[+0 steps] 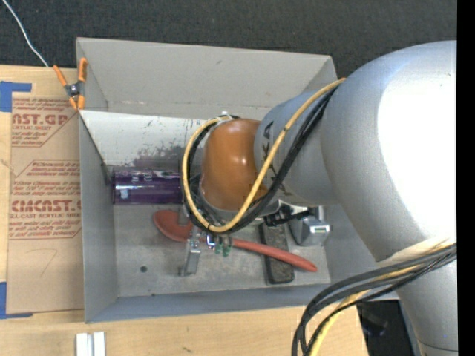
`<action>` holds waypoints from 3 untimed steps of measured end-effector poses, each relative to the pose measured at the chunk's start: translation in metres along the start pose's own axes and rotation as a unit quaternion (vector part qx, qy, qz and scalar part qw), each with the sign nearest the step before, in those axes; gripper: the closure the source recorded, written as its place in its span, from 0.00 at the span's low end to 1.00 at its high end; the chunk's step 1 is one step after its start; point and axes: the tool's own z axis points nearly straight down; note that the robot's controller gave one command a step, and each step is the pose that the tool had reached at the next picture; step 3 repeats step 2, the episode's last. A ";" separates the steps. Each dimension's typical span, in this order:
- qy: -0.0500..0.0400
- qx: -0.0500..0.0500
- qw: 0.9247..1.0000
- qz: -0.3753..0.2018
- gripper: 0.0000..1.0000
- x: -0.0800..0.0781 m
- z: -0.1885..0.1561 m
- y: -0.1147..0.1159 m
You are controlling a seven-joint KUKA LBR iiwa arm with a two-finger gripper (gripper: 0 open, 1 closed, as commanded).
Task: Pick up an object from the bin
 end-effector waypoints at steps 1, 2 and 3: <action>0.012 0.004 1.000 -0.014 1.00 -0.008 0.002 0.006; 0.012 0.004 1.000 -0.014 1.00 -0.008 0.002 0.006; 0.012 0.004 1.000 -0.014 1.00 -0.008 0.002 0.006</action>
Offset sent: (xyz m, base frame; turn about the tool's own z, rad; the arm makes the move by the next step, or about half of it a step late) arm 0.0000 0.0000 0.0000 0.0000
